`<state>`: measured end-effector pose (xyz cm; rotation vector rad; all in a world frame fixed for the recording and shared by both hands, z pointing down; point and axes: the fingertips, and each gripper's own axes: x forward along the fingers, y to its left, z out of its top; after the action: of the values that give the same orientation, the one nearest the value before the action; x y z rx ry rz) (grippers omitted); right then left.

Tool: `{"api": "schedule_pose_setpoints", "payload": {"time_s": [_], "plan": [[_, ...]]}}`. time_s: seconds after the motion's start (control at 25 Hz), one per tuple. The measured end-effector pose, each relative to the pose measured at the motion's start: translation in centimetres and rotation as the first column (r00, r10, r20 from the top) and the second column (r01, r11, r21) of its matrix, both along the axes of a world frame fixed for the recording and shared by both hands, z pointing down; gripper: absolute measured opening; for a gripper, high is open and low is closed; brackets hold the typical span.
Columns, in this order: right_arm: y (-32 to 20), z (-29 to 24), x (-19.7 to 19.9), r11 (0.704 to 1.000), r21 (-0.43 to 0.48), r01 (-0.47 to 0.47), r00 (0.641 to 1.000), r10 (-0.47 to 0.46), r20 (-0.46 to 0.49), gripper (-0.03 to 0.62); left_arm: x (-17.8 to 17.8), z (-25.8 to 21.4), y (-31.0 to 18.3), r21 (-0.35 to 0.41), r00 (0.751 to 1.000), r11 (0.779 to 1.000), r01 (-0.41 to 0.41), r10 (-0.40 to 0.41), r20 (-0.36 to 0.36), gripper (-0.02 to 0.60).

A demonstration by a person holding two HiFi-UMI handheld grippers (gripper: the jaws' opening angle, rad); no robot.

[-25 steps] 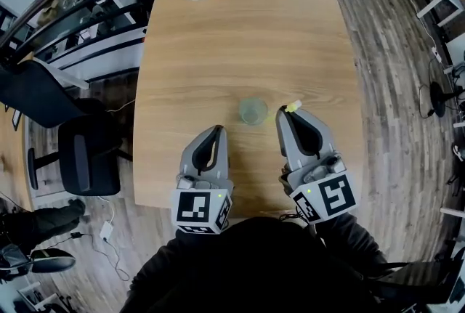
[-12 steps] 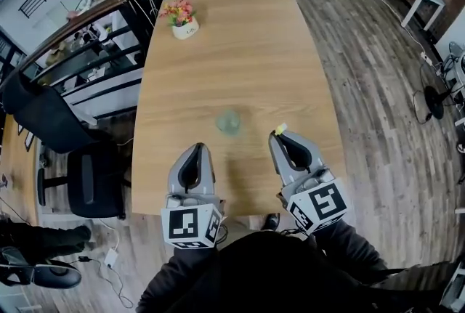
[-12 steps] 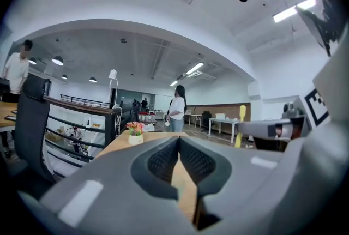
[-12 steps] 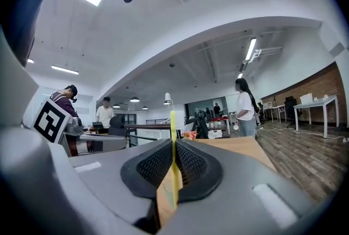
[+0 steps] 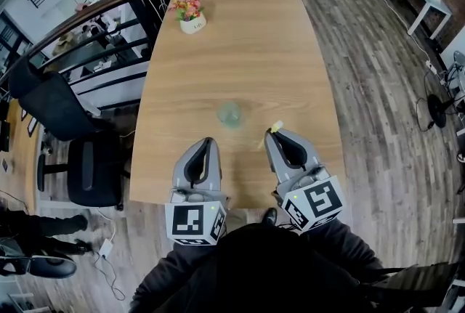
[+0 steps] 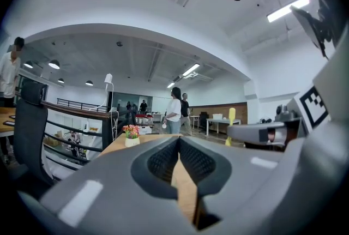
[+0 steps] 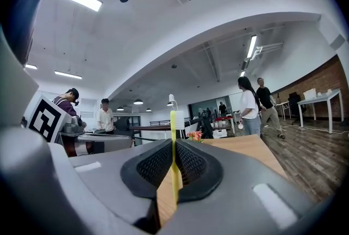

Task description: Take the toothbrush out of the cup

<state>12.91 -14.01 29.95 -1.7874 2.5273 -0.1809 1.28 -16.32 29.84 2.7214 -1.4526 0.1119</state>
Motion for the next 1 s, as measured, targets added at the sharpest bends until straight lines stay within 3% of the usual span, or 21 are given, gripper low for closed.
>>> {"api": "schedule_pose_setpoints", "payload": {"time_s": [1.0], "plan": [[-0.8,-1.1,-0.4,0.999,0.032,0.036,0.999,-0.036,0.013,0.015,1.0,-0.6,0.0,0.025,0.999,0.998,-0.05,0.049,0.012,0.009]]}}
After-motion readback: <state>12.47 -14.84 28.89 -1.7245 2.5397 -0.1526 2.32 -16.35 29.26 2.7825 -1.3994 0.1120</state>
